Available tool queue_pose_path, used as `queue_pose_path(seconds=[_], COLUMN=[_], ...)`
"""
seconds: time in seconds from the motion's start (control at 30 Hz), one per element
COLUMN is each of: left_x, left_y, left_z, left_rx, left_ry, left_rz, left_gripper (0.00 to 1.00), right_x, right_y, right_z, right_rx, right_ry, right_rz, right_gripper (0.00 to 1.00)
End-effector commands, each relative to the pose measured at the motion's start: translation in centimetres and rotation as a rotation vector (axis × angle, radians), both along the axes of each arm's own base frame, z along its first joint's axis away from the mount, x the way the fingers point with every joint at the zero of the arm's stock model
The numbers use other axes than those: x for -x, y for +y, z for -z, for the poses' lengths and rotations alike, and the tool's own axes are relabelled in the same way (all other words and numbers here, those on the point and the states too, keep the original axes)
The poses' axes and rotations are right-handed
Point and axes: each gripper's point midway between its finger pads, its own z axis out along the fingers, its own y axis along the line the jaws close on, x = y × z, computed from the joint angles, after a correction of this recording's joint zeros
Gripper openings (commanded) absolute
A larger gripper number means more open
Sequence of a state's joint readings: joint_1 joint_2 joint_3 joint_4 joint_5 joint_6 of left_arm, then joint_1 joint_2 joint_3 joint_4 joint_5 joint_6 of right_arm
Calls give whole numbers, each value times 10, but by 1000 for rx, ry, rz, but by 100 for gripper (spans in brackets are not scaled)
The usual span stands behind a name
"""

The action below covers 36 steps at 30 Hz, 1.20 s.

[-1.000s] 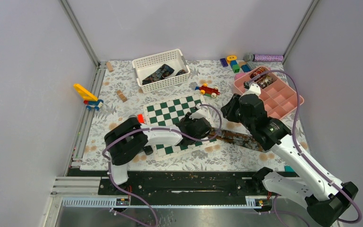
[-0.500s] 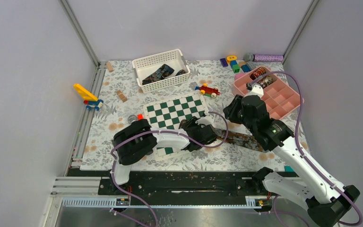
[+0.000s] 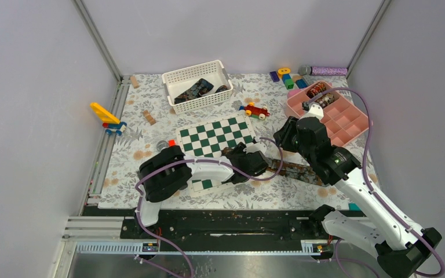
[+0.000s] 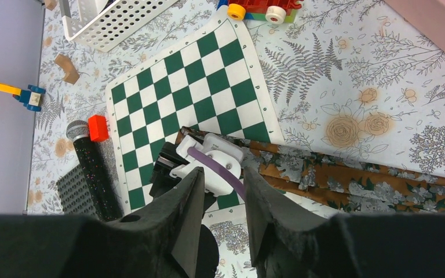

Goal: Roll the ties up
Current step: Roll the tie at the center of the board.

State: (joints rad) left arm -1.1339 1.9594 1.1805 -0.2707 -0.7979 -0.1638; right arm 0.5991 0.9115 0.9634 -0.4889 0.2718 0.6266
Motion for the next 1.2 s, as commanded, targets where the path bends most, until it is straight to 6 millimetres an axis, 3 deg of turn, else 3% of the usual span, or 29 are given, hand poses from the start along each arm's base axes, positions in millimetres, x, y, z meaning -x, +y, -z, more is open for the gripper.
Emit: queue_pose_path(seconds=[0.0, 0.27, 0.43, 0.53, 0.73, 0.83, 1.17], left_x=[9, 11, 11, 9, 3, 0, -5], left_y=[-25, -30, -31, -33, -32, -34, -37], left_z=[-1, 2, 0, -6, -20, -30, -62], left_rx=[69, 97, 130, 160, 187, 203, 241], left_ry=[79, 105, 110, 106, 61, 45, -1], left_rz=[69, 74, 61, 55, 27, 30, 29], left_gripper=[45, 53, 54, 54, 55, 58, 65], right_x=[-5, -3, -1, -3, -1, 1, 5], right_y=[-5, -6, -5, -2, 8, 11, 4], right_z=[-17, -24, -41, -62, -122, -137, -137], right_rx=[-8, -13, -25, -34, -77, -93, -91], right_ry=[-44, -57, -87, -116, -205, -225, -232], right_rz=[25, 18, 1, -17, -83, -105, -85], right_gripper=[39, 41, 43, 44, 45, 46, 48])
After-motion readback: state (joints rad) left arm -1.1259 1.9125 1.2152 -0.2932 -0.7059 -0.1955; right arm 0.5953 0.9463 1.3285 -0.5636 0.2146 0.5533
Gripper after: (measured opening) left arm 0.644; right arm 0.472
